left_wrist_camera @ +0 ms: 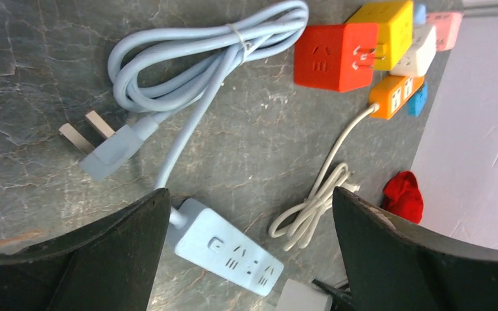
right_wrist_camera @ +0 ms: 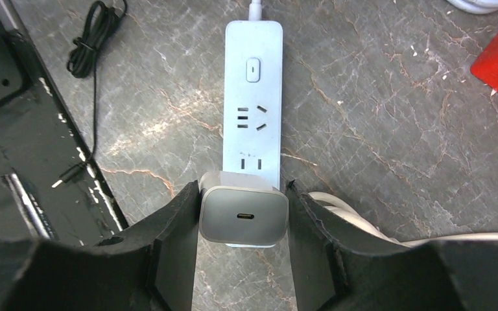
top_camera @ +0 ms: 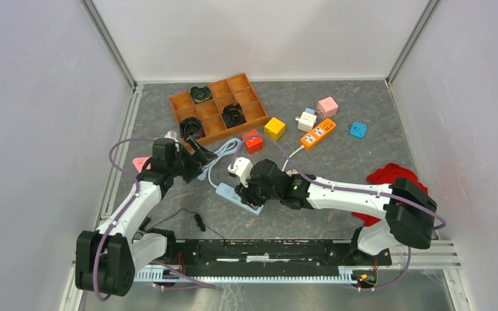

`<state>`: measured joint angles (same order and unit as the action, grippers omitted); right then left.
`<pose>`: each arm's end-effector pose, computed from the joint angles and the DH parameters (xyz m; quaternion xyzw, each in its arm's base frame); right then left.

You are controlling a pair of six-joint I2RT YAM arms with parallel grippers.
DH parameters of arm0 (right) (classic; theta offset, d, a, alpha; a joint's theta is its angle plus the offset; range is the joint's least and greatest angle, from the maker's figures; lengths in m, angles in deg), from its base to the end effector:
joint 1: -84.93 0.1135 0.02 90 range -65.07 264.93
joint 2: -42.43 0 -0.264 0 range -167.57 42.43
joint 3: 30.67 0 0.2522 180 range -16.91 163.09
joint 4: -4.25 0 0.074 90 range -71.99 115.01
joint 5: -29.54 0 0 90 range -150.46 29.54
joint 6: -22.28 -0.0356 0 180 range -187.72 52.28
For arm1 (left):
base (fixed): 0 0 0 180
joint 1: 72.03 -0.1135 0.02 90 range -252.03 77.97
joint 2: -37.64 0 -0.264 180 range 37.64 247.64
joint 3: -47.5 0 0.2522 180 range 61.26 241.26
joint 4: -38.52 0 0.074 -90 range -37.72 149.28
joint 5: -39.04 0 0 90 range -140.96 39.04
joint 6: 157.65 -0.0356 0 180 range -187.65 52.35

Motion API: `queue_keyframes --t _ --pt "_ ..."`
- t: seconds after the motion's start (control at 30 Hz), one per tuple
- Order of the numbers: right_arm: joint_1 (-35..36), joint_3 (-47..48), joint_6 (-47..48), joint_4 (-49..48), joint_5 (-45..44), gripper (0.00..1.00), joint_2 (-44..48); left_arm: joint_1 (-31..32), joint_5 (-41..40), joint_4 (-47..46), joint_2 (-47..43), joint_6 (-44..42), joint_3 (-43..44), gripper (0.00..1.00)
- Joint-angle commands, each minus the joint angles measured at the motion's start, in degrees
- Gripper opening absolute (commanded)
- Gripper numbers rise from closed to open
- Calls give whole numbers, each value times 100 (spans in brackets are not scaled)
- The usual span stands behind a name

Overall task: Insert the plug
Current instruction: Insert the plug into the socket.

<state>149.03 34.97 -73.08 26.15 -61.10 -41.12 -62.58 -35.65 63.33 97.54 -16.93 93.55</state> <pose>0.1377 0.2827 0.2281 -0.4421 0.7904 0.2375 0.3514 0.2126 -0.0449 0.2139 -0.2608 0.8563 -0.3191 0.3113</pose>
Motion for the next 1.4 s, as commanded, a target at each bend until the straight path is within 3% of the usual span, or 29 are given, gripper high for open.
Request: queue_keyframes --t 0.0,0.17,0.6,0.7,0.8,0.9,1.07,1.13,1.23,1.37 --pt "46 335 288 -102 -278 35 -159 -333 1153 196 329 -897 349 100" --pt "46 445 422 -106 -288 35 -332 -375 899 844 856 -1401 840 100" --pt "60 477 489 -80 -259 33 -508 -376 1129 583 920 -1529 578 98" --pt "59 762 39 500 -715 32 -483 -380 1155 582 901 -1533 562 97" --pt "82 656 -176 526 -634 32 -207 -379 1216 571 879 -1531 542 96" --pt "130 123 615 -10 48 35 232 -374 1266 534 868 -1500 537 96" --pt "112 -303 2694 -245 1323 36 711 -378 1366 467 865 -1451 467 95" --pt "112 -226 3819 164 2199 40 824 -378 1390 457 862 -1445 449 95" --pt "-28 -133 5502 847 3038 39 905 -369 1428 464 852 -1455 443 95" --pt "-631 8 6758 1595 4299 35 771 -374 1454 474 837 -1460 393 95"
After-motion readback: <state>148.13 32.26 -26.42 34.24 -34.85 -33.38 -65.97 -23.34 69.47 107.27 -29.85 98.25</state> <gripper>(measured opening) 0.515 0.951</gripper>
